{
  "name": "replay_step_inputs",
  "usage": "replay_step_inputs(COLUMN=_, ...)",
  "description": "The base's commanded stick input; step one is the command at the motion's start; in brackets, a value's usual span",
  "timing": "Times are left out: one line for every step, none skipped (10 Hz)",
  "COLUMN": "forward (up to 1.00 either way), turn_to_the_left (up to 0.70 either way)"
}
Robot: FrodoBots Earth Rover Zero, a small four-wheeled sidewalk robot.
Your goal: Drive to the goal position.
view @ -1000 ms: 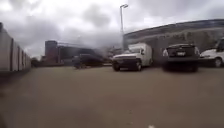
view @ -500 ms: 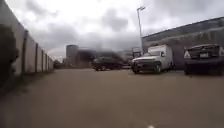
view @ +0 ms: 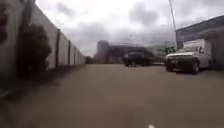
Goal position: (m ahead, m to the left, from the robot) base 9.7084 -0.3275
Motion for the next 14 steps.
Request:
replay_step_inputs(forward=1.00, turn_to_the_left=0.00)
replay_step_inputs(forward=1.00, turn_to_the_left=0.00)
replay_step_inputs(forward=1.00, turn_to_the_left=0.00)
replay_step_inputs(forward=1.00, turn_to_the_left=0.00)
replay_step_inputs(forward=1.00, turn_to_the_left=0.00)
replay_step_inputs(forward=1.00, turn_to_the_left=0.00)
replay_step_inputs(forward=1.00, turn_to_the_left=-0.06)
replay_step_inputs(forward=1.00, turn_to_the_left=-0.22)
replay_step_inputs(forward=1.00, turn_to_the_left=-0.27)
replay_step_inputs(forward=1.00, turn_to_the_left=-0.27)
replay_step_inputs(forward=1.00, turn_to_the_left=-0.27)
replay_step_inputs(forward=1.00, turn_to_the_left=-0.27)
replay_step_inputs(forward=1.00, turn_to_the_left=-0.27)
replay_step_inputs(forward=1.00, turn_to_the_left=-0.18)
